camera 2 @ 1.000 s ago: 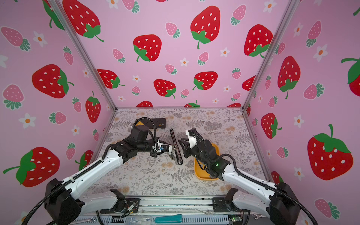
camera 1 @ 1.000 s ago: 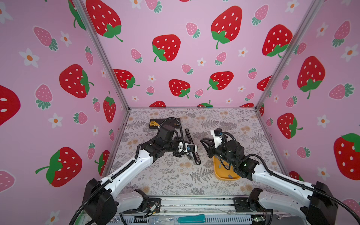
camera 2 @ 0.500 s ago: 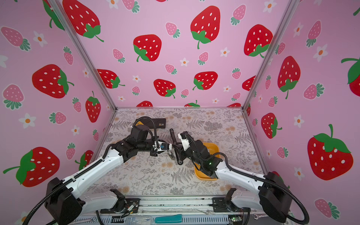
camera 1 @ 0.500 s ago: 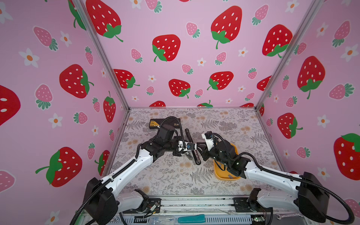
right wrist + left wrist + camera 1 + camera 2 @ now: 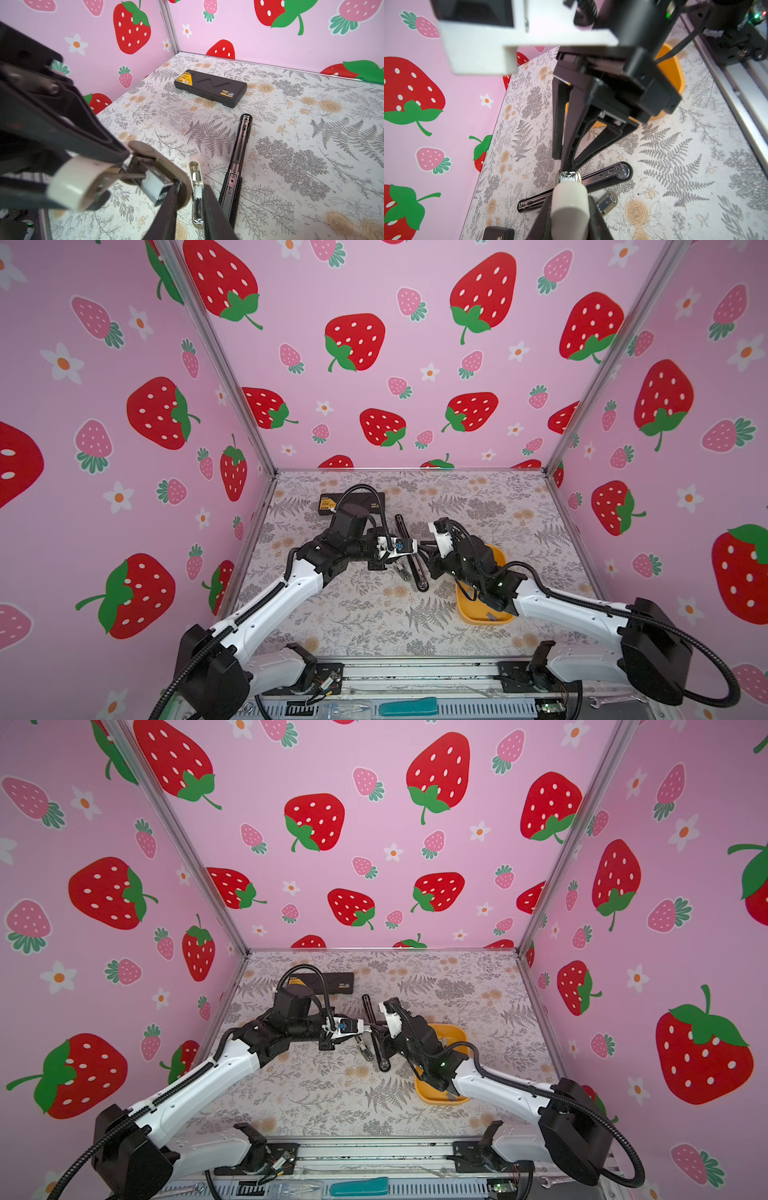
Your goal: Load the staples into the stapler
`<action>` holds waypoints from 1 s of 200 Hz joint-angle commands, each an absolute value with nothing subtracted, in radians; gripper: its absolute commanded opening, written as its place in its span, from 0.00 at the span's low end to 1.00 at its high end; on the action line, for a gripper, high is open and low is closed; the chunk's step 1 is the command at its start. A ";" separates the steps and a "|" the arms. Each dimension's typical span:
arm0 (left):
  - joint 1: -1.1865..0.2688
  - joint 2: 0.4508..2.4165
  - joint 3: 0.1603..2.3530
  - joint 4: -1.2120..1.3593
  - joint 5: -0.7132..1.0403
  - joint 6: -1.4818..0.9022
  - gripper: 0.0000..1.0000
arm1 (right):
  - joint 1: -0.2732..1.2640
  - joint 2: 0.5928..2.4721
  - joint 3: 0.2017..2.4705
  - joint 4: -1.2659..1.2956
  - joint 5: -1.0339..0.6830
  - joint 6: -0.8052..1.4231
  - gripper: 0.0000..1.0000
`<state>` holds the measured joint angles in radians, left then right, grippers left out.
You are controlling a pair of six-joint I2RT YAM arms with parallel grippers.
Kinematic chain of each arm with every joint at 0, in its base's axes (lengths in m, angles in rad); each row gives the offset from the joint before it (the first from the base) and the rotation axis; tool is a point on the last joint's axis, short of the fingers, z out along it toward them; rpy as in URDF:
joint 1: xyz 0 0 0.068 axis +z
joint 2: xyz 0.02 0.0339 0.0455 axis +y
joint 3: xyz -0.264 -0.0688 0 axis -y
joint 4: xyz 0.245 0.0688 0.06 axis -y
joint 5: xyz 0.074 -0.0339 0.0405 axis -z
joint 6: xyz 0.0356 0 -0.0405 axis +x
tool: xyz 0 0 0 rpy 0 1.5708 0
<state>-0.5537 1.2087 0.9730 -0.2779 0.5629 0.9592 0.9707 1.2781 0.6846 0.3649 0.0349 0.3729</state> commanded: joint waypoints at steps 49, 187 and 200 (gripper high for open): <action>-0.588 1.200 0.978 -0.155 0.775 0.895 0.00 | 0.985 1.285 0.716 0.369 -0.002 0.379 0.26; -0.485 1.197 0.972 -0.136 0.837 0.876 0.00 | 0.984 1.122 0.596 0.479 0.120 0.287 0.47; -0.480 1.196 0.969 -0.142 0.840 0.888 0.00 | 0.986 1.093 0.547 0.571 0.080 0.234 0.56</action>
